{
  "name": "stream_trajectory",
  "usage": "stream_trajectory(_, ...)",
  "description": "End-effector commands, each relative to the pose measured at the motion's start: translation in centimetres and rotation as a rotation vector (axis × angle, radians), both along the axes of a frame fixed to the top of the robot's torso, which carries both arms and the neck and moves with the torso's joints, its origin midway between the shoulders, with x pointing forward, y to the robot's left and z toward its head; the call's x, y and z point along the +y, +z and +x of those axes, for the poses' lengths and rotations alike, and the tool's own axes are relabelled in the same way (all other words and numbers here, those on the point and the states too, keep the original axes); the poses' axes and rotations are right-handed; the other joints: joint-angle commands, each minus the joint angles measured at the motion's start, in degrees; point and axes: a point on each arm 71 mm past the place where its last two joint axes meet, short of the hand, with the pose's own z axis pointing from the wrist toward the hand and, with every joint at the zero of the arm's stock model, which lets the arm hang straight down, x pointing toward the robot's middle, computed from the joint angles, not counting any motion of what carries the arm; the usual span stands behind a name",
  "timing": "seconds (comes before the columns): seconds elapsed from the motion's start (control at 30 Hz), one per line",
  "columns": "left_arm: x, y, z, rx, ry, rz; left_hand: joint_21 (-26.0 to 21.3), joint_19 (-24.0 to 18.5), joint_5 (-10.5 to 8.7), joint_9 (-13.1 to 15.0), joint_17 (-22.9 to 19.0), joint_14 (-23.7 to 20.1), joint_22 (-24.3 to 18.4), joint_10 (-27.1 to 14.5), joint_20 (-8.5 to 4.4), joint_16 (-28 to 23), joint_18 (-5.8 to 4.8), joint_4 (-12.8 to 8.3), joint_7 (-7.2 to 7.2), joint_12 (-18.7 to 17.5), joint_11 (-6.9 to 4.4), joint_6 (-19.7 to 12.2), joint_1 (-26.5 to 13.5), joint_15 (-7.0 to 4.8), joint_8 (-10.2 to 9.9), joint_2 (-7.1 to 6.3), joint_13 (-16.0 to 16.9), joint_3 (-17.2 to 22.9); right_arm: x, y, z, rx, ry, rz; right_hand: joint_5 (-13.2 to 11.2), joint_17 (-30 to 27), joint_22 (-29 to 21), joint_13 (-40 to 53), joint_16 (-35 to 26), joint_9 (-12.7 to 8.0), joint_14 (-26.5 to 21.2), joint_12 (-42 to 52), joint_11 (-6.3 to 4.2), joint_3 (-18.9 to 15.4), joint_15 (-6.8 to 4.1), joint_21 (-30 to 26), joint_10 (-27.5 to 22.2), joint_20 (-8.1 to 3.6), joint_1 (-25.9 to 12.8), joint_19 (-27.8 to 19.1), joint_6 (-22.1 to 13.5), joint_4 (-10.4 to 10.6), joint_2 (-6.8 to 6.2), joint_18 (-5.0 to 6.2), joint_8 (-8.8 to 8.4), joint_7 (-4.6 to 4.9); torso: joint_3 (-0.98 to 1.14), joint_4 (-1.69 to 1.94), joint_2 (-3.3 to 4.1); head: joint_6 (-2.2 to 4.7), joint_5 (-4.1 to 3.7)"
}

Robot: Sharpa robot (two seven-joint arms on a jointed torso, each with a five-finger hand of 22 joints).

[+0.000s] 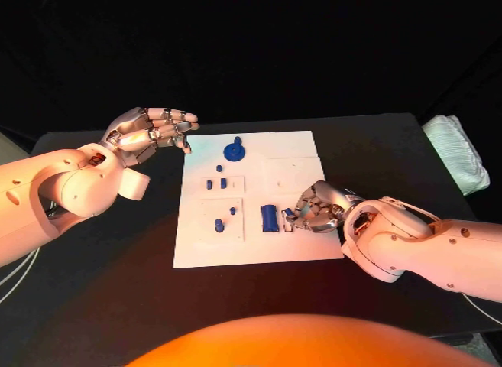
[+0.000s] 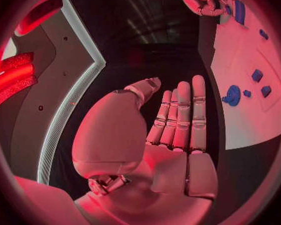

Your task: Assemble the parts on the task board

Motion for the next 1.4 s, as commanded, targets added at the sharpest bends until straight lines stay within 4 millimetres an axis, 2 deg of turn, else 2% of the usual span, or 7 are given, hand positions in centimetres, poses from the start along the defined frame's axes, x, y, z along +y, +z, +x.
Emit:
stream_trajectory(0.03,-0.23,0.08,-0.08,-0.001,-0.019,-0.011,-0.34,-0.16,0.3,0.03,-0.07,-0.57,-0.04,-0.4,0.16,-0.2,0.8,0.32,0.09,-0.15,-0.11,0.33,-0.01,0.0,0.27,0.38,-0.05,-0.01,0.12,-0.28,0.02,0.028,-0.007,-0.008,-0.7,15.03,10.81,12.09,0.18,0.04,6.06,0.18,-0.58,-0.53,-0.49,0.0,4.21,-0.45,-0.76,3.86,0.14,-0.07,0.14,-0.78,0.25,-0.05,0.01,0.01,0.09,0.01,0.29)
stream_trajectory(0.77,-0.2,0.07,-0.1,0.002,-0.02,-0.01,-0.38,-0.14,0.33,0.02,-0.08,-0.57,-0.07,-0.46,0.16,-0.22,0.8,0.31,0.09,-0.15,-0.11,0.3,0.05,0.0,0.29,0.39,-0.08,0.01,0.69,-0.82,0.32,0.036,0.006,-0.027,-2.68,14.75,10.67,11.97,0.03,0.04,6.0,-0.19,-0.52,-1.21,-0.46,-0.4,4.15,-0.45,-2.76,3.77,0.19,0.1,0.41,-0.7,0.15,0.02,-0.03,-0.07,0.05,0.01,0.24)
stream_trajectory(1.0,-0.17,0.07,-0.1,0.002,-0.019,-0.01,-0.4,-0.13,0.34,0.02,-0.08,-0.58,-0.08,-0.47,0.17,-0.23,0.8,0.35,0.1,-0.14,-0.1,0.3,0.02,0.01,0.3,0.42,-0.09,0.01,0.79,-0.84,0.37,0.032,0.01,-0.026,-6.08,14.65,10.62,11.89,-0.03,-0.03,5.98,-0.52,-0.4,-2.68,-0.35,-0.65,4.09,-0.35,-5.5,3.73,0.22,0.21,0.91,-0.66,-0.05,0.15,0.0,0.01,0.05,0.01,0.12)
stream_trajectory(1.13,-0.15,0.06,-0.09,0.003,-0.019,-0.009,-0.42,-0.12,0.35,0.02,-0.08,-0.57,-0.1,-0.48,0.17,-0.24,0.8,0.39,0.11,-0.13,-0.09,0.29,-0.01,0.01,0.31,0.45,-0.1,0.01,0.94,-0.78,0.3,0.029,0.018,-0.02,-8.05,14.65,10.66,11.92,-0.03,-0.06,5.98,-0.58,-0.4,-4.84,-0.33,-0.7,4.1,-0.31,-7.73,3.73,0.33,0.27,1.3,-0.65,-0.14,0.11,0.03,-0.12,0.01,0.01,0.15)
stream_trajectory(1.17,-0.14,0.05,-0.09,0.003,-0.019,-0.009,-0.42,-0.12,0.35,0.02,-0.08,-0.57,-0.1,-0.48,0.17,-0.24,0.8,0.39,0.11,-0.13,-0.09,0.29,-0.01,0.01,0.31,0.45,-0.1,0.01,0.97,-0.77,0.27,0.028,0.019,-0.018,-7.81,14.65,10.66,11.92,-0.03,-0.06,5.98,-0.59,-0.42,-5.24,-0.34,-0.71,4.11,-0.31,-8.15,3.73,0.36,0.29,1.48,-0.65,-0.15,0.1,0.04,-0.13,0.02,0.01,0.14)
stream_trajectory(1.23,-0.14,0.05,-0.08,0.003,-0.019,-0.009,-0.43,-0.12,0.35,0.02,-0.08,-0.57,-0.1,-0.48,0.17,-0.24,0.79,0.42,0.12,-0.13,-0.09,0.29,-0.04,0.02,0.32,0.48,-0.11,0.01,0.99,-0.75,0.23,0.027,0.02,-0.016,-2.13,14.66,10.71,11.97,-0.02,0.02,5.98,-0.59,-0.48,-6.57,-0.42,-0.74,4.13,-0.4,-9.25,3.74,0.35,0.16,1.47,-0.66,-0.12,0.03,0.06,-0.15,0.04,0.01,0.11)
stream_trajectory(1.4,-0.17,0.02,-0.02,0.003,-0.019,-0.008,-0.45,-0.11,0.37,0.01,-0.08,-0.56,-0.12,-0.49,0.18,-0.24,0.79,0.52,0.12,-0.12,-0.08,0.28,-0.1,0.03,0.33,0.58,-0.12,0.03,0.91,-0.72,0.17,0.025,0.023,-0.014,-2.0,14.63,10.63,11.92,-0.05,0.04,5.97,-0.73,-0.47,-6.95,-0.42,-0.91,4.1,-0.4,-9.59,3.7,0.33,0.23,1.4,-0.62,-0.12,0.05,-0.01,-0.15,0.02,0.01,-0.02)
